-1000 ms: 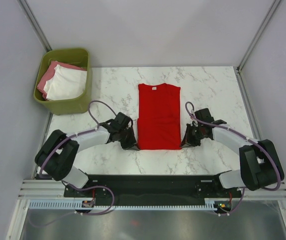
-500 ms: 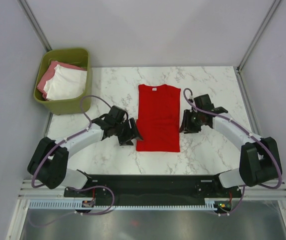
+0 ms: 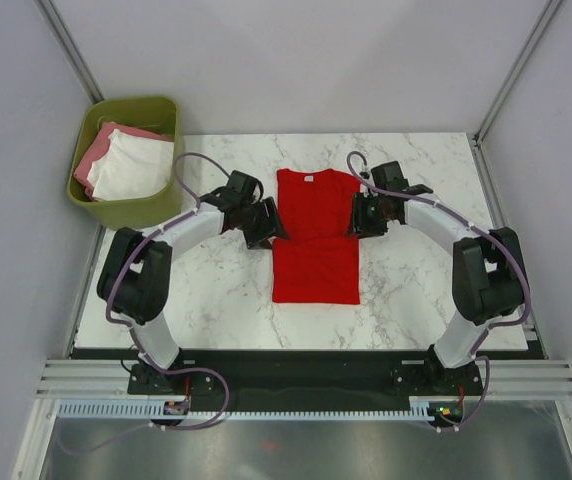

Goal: Fold and stack the t-shirts
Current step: Fold the tshirt

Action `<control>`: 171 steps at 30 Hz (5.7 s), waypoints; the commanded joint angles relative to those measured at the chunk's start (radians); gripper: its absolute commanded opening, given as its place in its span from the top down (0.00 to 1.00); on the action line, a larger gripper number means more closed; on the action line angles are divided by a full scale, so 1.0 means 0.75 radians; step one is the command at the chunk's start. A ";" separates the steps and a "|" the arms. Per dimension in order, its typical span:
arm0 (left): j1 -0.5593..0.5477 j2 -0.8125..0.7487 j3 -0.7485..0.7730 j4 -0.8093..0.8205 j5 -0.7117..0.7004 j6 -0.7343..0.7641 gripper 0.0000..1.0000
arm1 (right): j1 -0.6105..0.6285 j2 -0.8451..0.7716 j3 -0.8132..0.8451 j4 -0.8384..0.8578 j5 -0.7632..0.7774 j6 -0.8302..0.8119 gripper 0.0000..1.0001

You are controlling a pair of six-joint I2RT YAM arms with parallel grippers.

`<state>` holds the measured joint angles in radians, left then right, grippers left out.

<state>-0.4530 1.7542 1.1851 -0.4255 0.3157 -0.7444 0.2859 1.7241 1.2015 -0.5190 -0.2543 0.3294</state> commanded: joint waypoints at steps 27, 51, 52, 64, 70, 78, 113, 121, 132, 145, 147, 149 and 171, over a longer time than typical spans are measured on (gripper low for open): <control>0.084 0.304 0.252 -0.063 0.078 0.187 0.72 | 0.058 0.010 0.022 0.033 -0.017 0.031 1.00; 0.082 0.287 0.212 -0.069 0.027 0.174 0.92 | 0.056 -0.033 0.030 -0.022 -0.019 0.033 1.00; 0.082 0.277 0.210 -0.069 0.031 0.181 0.96 | 0.058 -0.039 0.032 -0.024 -0.021 0.035 1.00; 0.084 0.054 0.136 -0.063 0.043 0.203 0.98 | 0.052 -0.184 -0.033 -0.063 0.106 0.052 1.00; 0.082 0.136 0.195 -0.065 0.064 0.209 0.98 | 0.020 -0.153 -0.046 -0.059 0.151 0.054 1.00; 0.084 0.295 0.318 -0.061 0.058 0.217 0.98 | 0.003 0.012 0.053 -0.038 0.210 0.056 1.00; -0.122 -0.508 -0.670 0.103 0.078 -0.095 0.34 | 0.058 -0.785 -0.908 0.084 -0.115 0.403 0.48; -0.126 -0.459 -0.686 0.140 0.097 -0.108 0.35 | 0.085 -0.714 -0.933 0.195 -0.133 0.434 0.49; -0.132 -0.359 -0.692 0.181 0.097 -0.108 0.44 | 0.099 -0.560 -0.902 0.293 -0.131 0.436 0.55; -0.185 -0.216 -0.625 0.195 0.060 -0.126 0.54 | 0.104 -0.497 -0.860 0.312 -0.131 0.438 0.70; -0.196 -0.200 -0.613 0.197 0.050 -0.132 0.55 | 0.104 -0.489 -0.855 0.314 -0.133 0.438 0.72; -0.206 -0.175 -0.600 0.197 0.041 -0.140 0.61 | 0.108 -0.483 -0.851 0.314 -0.133 0.436 0.73; -0.226 -0.222 -0.643 0.169 0.041 -0.140 0.98 | 0.104 -0.560 -0.859 0.210 -0.150 0.401 1.00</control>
<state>-0.6071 1.6104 0.7353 -0.2691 0.3965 -0.8520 0.3584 1.3457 0.5396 -0.3164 -0.3691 0.6510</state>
